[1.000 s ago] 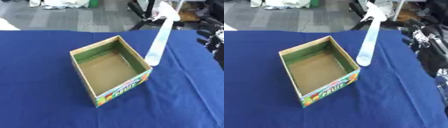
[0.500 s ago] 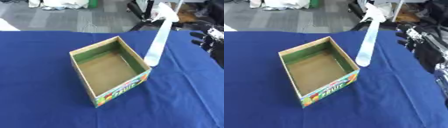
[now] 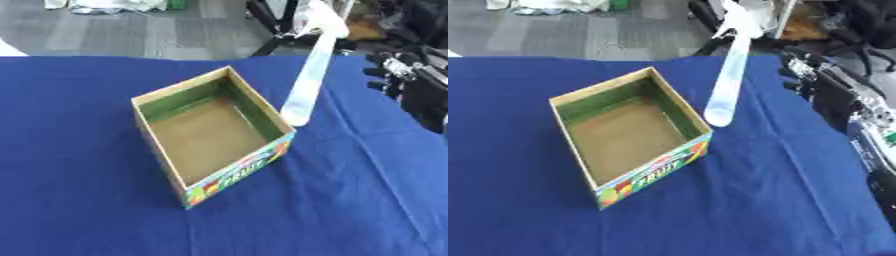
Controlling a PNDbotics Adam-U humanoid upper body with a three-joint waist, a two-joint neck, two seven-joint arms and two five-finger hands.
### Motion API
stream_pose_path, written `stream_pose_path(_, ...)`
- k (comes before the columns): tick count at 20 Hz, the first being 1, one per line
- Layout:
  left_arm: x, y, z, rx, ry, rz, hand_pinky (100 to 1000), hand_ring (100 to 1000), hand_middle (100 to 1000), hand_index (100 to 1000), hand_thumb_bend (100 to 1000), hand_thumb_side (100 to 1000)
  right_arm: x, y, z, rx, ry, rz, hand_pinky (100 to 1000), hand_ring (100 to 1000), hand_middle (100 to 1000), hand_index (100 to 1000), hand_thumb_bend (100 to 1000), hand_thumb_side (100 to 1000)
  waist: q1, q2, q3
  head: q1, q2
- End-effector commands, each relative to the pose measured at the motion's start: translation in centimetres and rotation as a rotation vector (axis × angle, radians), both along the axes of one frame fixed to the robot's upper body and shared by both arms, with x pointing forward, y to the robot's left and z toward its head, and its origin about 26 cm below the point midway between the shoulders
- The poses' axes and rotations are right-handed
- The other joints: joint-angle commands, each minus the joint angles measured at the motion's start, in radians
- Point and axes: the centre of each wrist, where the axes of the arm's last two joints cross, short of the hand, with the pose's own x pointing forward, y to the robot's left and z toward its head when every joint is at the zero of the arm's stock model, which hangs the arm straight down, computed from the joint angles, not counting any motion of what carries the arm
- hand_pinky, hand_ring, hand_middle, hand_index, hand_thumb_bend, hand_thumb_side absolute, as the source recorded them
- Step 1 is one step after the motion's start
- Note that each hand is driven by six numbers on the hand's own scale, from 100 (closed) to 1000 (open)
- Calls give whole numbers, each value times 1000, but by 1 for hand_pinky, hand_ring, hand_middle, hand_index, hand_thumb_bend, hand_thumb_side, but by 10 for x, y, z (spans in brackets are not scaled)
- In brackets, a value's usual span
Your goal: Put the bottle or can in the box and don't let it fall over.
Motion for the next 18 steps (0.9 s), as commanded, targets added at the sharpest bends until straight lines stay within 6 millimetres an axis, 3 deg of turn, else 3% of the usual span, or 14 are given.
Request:
stream_pose_path(1, -2, 4, 10, 40, -19, 6, 927, 1000, 1000, 814, 378, 650, 2, -10, 15, -31, -15, 5, 1000, 1000, 1000, 1000, 100, 513, 3, -25, -1, -4, 4)
stream_pose_path(9, -2, 3, 11, 42, -24, -4, 927, 1000, 1000, 812, 377, 650, 10, -21, 14, -10, 11, 47, 1000, 1000, 1000, 1000, 100, 520, 3, -17, 2, -6, -11)
stream_pose_path(18, -1, 3, 14, 40, -38, -2, 927, 1000, 1000, 812, 375, 652, 18, -29, 18, 18, -10, 102, 1000, 1000, 1000, 1000, 100, 509, 5, 4, 5, 1, -61)
